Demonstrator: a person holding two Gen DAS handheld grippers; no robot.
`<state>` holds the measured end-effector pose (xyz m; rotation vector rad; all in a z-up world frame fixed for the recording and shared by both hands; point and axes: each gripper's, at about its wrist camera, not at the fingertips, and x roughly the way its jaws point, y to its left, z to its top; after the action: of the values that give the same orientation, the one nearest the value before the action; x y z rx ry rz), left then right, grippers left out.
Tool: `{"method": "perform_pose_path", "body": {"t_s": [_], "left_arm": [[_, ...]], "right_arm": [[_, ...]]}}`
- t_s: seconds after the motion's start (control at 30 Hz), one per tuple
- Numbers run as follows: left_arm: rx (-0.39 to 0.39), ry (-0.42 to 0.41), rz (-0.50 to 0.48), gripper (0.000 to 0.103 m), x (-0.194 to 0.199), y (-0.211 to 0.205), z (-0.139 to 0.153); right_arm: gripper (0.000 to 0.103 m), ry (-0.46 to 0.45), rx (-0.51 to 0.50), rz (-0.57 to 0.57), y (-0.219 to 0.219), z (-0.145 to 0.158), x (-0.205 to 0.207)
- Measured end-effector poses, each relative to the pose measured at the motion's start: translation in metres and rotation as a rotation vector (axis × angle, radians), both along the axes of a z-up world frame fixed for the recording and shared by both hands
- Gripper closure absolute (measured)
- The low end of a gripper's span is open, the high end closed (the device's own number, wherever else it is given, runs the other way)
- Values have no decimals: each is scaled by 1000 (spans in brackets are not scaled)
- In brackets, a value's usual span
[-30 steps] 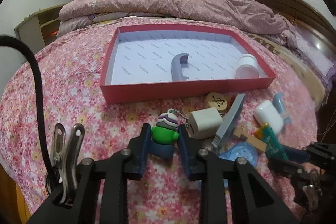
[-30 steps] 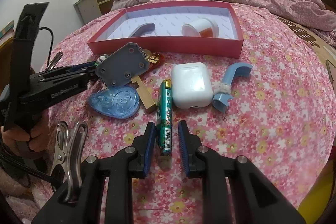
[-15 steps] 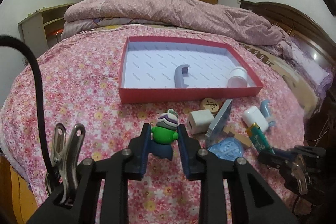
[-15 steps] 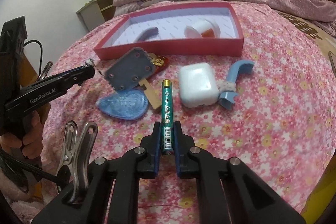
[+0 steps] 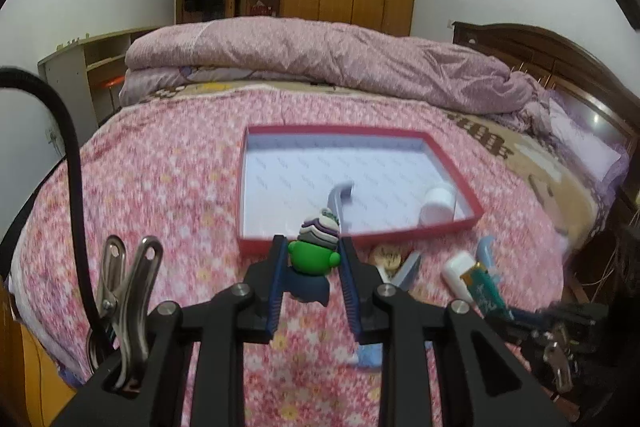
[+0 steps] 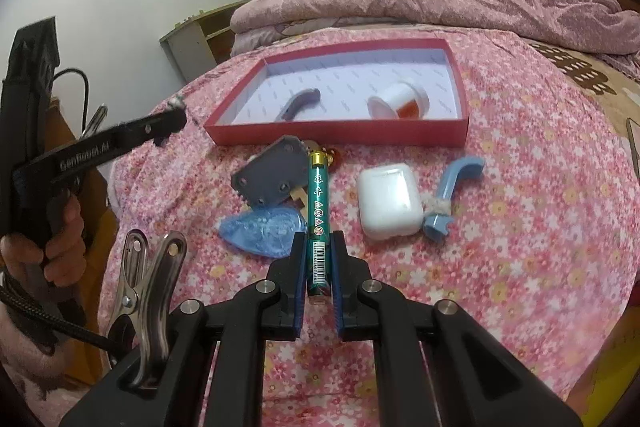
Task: Organize rigid objects
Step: 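Carry the figurine and lighter over the tray with both grippers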
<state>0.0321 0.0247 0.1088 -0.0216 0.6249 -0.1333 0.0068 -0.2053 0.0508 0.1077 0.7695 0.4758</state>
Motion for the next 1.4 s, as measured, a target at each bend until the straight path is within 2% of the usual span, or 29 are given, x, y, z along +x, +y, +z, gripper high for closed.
{"method": "perform_pose_path", "body": {"t_s": [0.27,0.5,0.77,1.1,1.4], "left_arm": [[21,-28,-19,76,29,-7,23],[50,-18,-18,76,58,-10,25],[6,56,-3,76,91,-6,2],[29,109,0,76,127,-12,-20],[51,151,16,76,158,-13,-39]], "right_arm": [[91,-36,-12,-22,-8,18,16],[91,-56,-27,-51,-21,30,35],[91,-82,-49,-79,-28,41,58],[91,-91,-81,-67,-21,45,95],[91,-61,-72,-61,-17,33,132]]}}
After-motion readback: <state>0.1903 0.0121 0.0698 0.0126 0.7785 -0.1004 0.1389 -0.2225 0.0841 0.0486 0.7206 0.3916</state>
